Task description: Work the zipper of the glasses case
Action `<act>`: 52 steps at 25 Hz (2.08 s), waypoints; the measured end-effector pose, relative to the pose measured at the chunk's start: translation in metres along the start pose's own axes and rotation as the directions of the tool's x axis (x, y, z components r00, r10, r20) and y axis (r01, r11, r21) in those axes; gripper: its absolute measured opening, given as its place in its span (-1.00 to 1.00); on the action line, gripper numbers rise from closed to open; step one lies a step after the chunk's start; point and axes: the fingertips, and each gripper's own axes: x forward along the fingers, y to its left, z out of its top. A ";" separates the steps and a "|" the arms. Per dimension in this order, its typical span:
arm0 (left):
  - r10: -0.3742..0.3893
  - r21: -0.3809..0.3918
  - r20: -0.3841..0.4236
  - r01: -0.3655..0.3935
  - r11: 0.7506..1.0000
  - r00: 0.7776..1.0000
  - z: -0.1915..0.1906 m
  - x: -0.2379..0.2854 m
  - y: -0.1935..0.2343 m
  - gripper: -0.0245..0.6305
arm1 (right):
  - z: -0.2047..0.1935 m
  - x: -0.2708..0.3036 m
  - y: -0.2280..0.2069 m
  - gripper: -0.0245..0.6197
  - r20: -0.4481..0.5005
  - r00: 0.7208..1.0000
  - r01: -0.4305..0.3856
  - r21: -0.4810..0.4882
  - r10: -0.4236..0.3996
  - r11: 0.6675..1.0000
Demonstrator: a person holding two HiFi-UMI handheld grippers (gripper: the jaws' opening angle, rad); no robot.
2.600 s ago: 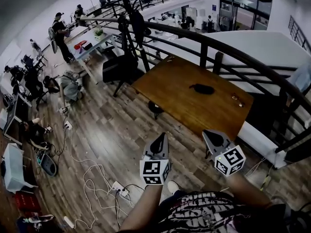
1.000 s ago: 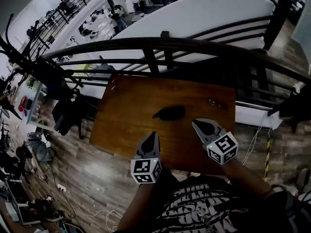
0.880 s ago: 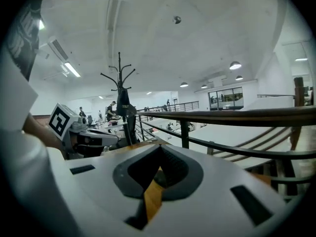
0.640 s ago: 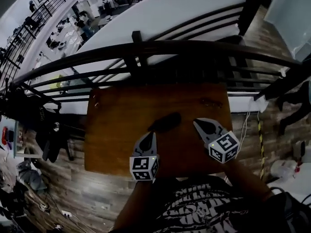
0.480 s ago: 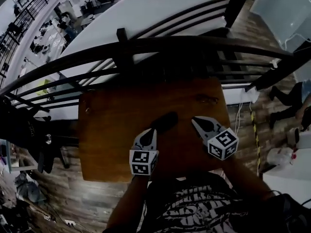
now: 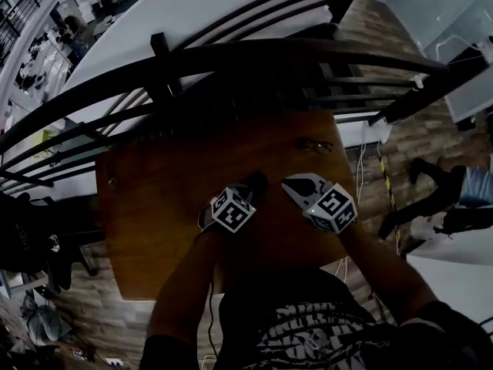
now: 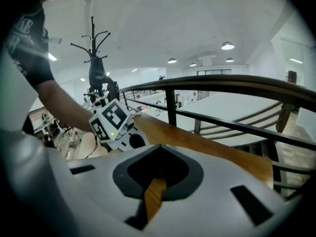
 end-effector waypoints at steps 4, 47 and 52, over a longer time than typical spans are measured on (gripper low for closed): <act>-0.063 -0.026 0.011 0.064 0.998 0.998 0.003 0.017 0.006 -0.91 | -0.039 0.029 -0.027 -0.94 -0.146 0.986 -0.101 -0.096 0.087 0.990; -0.128 -0.108 -0.136 0.114 0.988 0.982 0.001 0.031 -0.005 -0.91 | -0.153 0.082 0.002 -0.92 -0.518 0.847 -0.400 -0.465 0.124 0.790; -0.121 -0.100 -0.095 0.112 0.989 0.988 0.001 0.029 -0.004 -0.91 | -0.152 0.100 0.037 -0.92 -0.456 0.885 -0.201 -0.187 0.097 0.962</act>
